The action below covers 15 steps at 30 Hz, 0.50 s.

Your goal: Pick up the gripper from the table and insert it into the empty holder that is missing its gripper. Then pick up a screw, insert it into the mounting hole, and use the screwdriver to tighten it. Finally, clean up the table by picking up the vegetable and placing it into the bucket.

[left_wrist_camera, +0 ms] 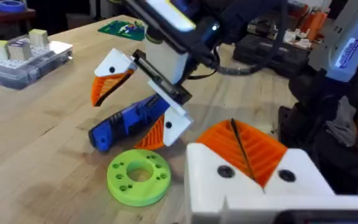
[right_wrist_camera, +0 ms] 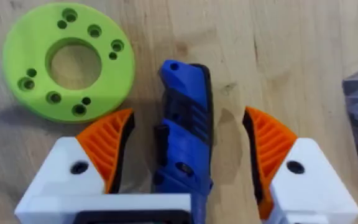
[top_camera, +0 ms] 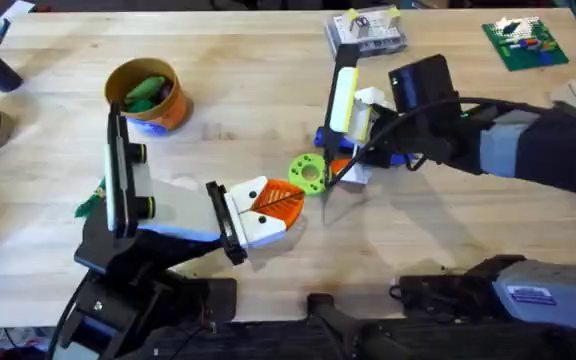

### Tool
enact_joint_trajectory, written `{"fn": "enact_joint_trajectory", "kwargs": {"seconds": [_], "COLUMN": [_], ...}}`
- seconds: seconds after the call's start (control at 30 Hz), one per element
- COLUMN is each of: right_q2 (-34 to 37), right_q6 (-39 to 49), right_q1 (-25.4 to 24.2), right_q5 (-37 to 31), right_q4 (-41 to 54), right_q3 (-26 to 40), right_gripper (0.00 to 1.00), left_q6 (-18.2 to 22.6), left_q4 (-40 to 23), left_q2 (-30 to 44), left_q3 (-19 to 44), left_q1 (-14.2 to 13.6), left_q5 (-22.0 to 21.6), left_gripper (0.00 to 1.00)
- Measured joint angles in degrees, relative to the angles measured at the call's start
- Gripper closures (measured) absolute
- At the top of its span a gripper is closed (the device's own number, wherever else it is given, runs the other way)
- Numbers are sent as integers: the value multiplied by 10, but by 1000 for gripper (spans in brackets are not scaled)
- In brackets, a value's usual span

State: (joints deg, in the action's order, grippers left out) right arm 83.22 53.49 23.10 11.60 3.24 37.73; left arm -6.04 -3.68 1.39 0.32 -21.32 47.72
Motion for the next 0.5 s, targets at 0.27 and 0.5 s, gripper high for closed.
{"fn": "enact_joint_trajectory", "kwargs": {"seconds": [0.27, 0.5], "right_q2": [-149, -288], "right_q6": [-114, -289], "right_q1": [0, 0], "right_q5": [5, 15], "right_q4": [33, 127], "right_q3": [0, 0], "right_gripper": [4, 4], "left_q6": [0, 0], "left_q4": [0, 0], "left_q2": [0, 0], "left_q3": [0, 0], "left_q1": [0, 0], "left_q5": [0, 0], "left_gripper": [985, 985]}}
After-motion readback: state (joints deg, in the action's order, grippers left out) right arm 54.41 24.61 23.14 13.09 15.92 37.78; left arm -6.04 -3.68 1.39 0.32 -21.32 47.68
